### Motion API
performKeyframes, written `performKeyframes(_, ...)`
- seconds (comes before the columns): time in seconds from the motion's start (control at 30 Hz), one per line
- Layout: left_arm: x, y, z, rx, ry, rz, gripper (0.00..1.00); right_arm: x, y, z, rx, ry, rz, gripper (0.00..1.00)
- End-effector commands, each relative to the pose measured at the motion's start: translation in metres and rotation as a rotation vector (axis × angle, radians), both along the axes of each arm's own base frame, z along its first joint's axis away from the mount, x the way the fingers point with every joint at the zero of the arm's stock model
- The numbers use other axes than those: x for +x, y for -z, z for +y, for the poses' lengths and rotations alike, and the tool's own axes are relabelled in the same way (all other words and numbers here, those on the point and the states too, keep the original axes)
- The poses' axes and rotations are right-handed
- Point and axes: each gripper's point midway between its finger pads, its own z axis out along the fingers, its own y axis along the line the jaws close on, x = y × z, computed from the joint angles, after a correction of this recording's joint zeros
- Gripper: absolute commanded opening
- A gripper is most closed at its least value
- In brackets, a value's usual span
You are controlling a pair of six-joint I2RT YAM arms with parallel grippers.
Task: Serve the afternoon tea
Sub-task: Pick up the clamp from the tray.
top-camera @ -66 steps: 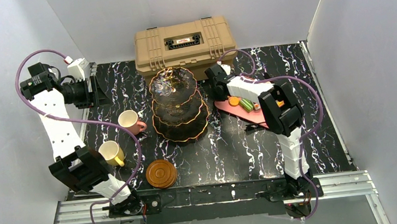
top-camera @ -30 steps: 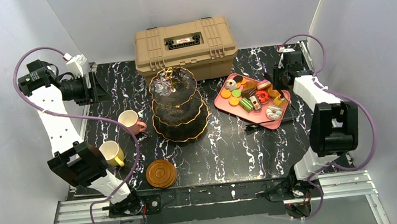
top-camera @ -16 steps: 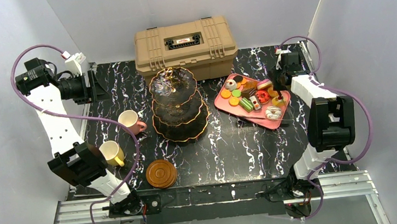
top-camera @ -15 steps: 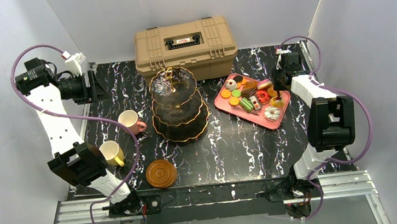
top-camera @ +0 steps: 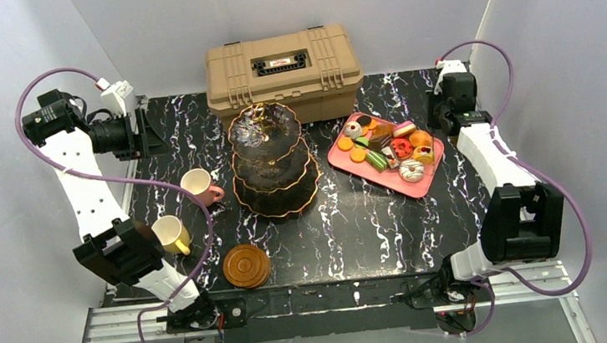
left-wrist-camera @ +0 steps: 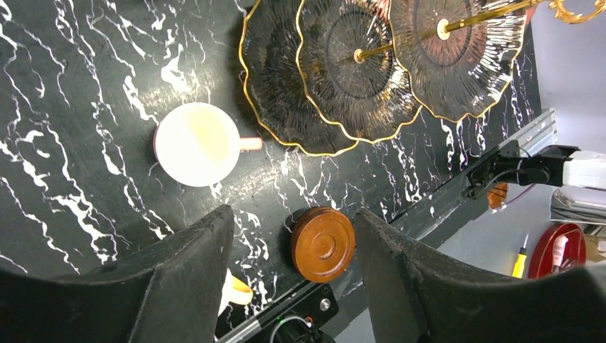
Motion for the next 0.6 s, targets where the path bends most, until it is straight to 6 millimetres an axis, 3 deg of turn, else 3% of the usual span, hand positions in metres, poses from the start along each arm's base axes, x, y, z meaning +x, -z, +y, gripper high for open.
performKeyframes(0.0, -0.024, -0.029, -0.025, -0.042, 0.090, -0.077, 0.61, -0.004, -0.046, 0.015, 0.059, -0.062, -0.072, 0.05)
performKeyframes(0.13, -0.048, -0.058, -0.059, -0.022, 0.257, -0.250, 0.66, -0.018, -0.074, 0.031, 0.146, -0.088, -0.071, 0.03)
performKeyframes(0.33, -0.092, -0.115, -0.127, 0.062, 0.607, -0.743, 0.85, -0.048, -0.109, 0.060, 0.204, -0.110, 0.008, 0.01)
performKeyframes(0.4, -0.105, -0.137, -0.149, 0.045, 0.688, -0.909, 0.92, -0.057, -0.119, 0.075, 0.207, -0.148, 0.029, 0.01)
performKeyframes(0.5, -0.115, -0.168, -0.177, -0.005, 0.769, -1.058, 0.94, -0.070, -0.131, 0.105, 0.216, -0.200, 0.071, 0.01)
performKeyframes(0.57, -0.121, -0.173, -0.197, -0.052, 0.836, -1.066, 0.93, -0.079, -0.133, 0.127, 0.223, -0.245, 0.100, 0.01)
